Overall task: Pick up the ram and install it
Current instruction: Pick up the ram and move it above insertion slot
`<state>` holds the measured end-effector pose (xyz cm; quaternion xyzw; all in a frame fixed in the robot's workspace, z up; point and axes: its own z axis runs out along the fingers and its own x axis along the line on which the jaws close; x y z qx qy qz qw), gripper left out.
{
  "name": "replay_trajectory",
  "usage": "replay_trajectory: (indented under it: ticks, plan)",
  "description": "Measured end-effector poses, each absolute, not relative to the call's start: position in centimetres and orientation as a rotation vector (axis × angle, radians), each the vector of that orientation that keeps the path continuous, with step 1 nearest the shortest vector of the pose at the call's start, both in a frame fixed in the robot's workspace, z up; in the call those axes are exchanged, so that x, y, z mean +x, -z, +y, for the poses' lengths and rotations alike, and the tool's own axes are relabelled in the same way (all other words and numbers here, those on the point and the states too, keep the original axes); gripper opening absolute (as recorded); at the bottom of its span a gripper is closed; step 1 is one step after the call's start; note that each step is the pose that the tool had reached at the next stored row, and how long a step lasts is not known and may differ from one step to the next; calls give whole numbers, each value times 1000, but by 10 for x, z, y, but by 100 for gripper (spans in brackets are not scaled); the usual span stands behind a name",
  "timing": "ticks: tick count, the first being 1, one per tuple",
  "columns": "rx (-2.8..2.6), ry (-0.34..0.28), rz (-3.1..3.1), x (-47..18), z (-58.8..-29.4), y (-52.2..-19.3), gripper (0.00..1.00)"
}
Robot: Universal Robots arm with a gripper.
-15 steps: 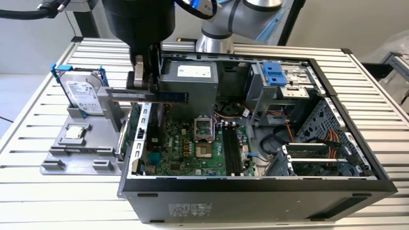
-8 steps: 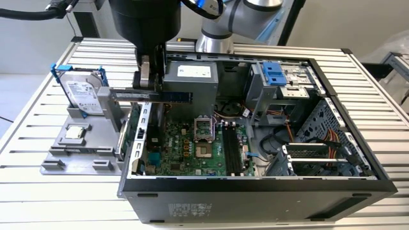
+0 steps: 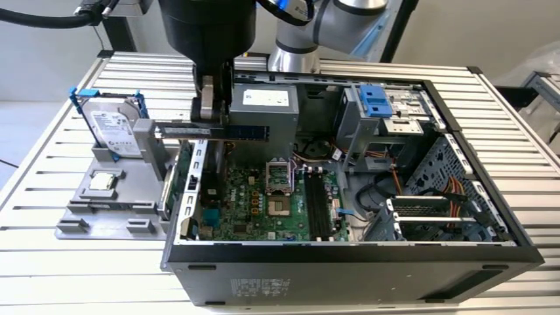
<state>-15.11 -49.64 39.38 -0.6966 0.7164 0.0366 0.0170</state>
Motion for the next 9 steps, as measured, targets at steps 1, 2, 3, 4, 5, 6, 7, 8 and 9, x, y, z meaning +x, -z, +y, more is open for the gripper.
replay_trajectory:
  ticks: [1,2,3,4,5,6,7,8,9]
  plan:
    - [-2166,-114,2225,-150,-496,-394,0]
    - [-2167,-114,2225,-149,-496,-394,0]
    - [-2168,-114,2224,-148,-496,-394,0]
    - [-2169,-114,2223,-147,-496,-394,0]
    - [-2170,-114,2222,-145,-496,-394,0]
    - [-2171,-114,2221,-144,-496,-394,0]
    - [-2172,-114,2220,-143,-496,-394,0]
    - [-2172,-114,2220,-142,-496,-394,0]
    - [-2172,-114,2219,-140,-496,-394,0]
